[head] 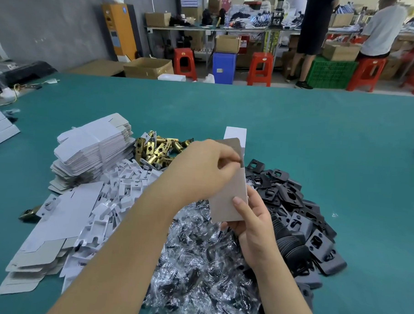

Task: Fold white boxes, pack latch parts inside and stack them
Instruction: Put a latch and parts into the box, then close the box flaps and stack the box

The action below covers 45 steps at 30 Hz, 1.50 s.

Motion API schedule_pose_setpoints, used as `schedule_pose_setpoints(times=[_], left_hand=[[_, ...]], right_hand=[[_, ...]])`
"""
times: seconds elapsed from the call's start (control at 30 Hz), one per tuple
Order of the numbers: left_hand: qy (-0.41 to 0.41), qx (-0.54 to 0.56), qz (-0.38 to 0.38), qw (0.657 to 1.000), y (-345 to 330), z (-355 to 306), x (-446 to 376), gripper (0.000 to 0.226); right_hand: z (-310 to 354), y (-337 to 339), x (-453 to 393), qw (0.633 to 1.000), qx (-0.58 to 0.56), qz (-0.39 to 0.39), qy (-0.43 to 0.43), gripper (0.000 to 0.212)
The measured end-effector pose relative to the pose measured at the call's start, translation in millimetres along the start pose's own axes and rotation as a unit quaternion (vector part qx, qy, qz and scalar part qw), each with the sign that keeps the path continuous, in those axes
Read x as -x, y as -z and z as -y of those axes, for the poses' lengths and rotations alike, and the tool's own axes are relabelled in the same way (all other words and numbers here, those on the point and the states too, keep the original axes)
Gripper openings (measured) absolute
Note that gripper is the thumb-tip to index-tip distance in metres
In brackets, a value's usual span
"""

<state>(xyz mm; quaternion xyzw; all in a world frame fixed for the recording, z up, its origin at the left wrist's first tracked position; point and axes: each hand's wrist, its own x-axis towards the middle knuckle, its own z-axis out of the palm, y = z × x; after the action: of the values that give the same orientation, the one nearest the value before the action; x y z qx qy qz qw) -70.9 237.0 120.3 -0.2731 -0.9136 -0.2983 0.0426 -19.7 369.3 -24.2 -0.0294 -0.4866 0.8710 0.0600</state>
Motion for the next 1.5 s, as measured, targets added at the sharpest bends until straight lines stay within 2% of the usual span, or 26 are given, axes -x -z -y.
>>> schedule_pose_setpoints(times=[0.1, 0.17, 0.2, 0.27, 0.33, 0.37, 0.53, 0.7, 0.8, 0.9, 1.03, 1.23, 1.5], left_hand=[[-0.070, 0.099, -0.213, 0.970, -9, 16, 12, 0.021], [-0.051, 0.113, -0.288, 0.949, -19, 33, 20, 0.030], [-0.023, 0.132, -0.287, 0.949, -26, 42, 24, 0.037], [0.032, 0.231, -0.216, 0.948, -40, 56, 33, 0.050], [0.049, 0.349, -0.133, 0.926, -55, 62, 42, 0.054], [0.045, 0.373, -0.117, 0.919, -59, 64, 45, 0.055], [0.021, 0.397, -0.138, 0.907, -59, 69, 47, 0.053], [0.048, 0.394, -0.172, 0.902, -59, 79, 63, 0.058], [0.033, 0.360, -0.158, 0.919, -58, 84, 68, 0.061], [0.043, 0.344, -0.146, 0.927, -63, 84, 65, 0.060], [0.056, 0.356, -0.156, 0.919, -70, 84, 63, 0.062], [0.054, 0.372, -0.146, 0.915, -74, 90, 62, 0.042], [0.057, 0.341, -0.130, 0.929, -70, 92, 64, 0.021]], right_hand=[[0, 2, -2, 0.999, -0.032, -0.007, -0.007, 0.045], [1, 4, -3, 0.999, -0.035, -0.013, -0.004, 0.045], [0, 4, -3, 0.999, -0.035, -0.014, -0.002, 0.043], [0, 4, -3, 0.999, -0.036, -0.009, 0.002, 0.042], [1, 2, -2, 0.999, -0.033, 0.003, 0.004, 0.052], [2, 2, -2, 1.000, -0.024, 0.010, 0.006, 0.056], [1, -1, 1, 0.997, 0.074, 0.016, 0.029, 0.040], [2, -2, 5, 0.974, 0.213, 0.051, 0.057, 0.056], [1, -2, 6, 0.951, 0.284, 0.058, 0.106, 0.061], [-1, 1, 5, 0.944, 0.301, 0.058, 0.126, 0.061], [-2, 4, 3, 0.942, 0.310, 0.041, 0.121, 0.057], [-2, 5, 5, 0.935, 0.332, 0.034, 0.117, 0.040], [-2, 7, 5, 0.943, 0.317, 0.030, 0.101, 0.038]])
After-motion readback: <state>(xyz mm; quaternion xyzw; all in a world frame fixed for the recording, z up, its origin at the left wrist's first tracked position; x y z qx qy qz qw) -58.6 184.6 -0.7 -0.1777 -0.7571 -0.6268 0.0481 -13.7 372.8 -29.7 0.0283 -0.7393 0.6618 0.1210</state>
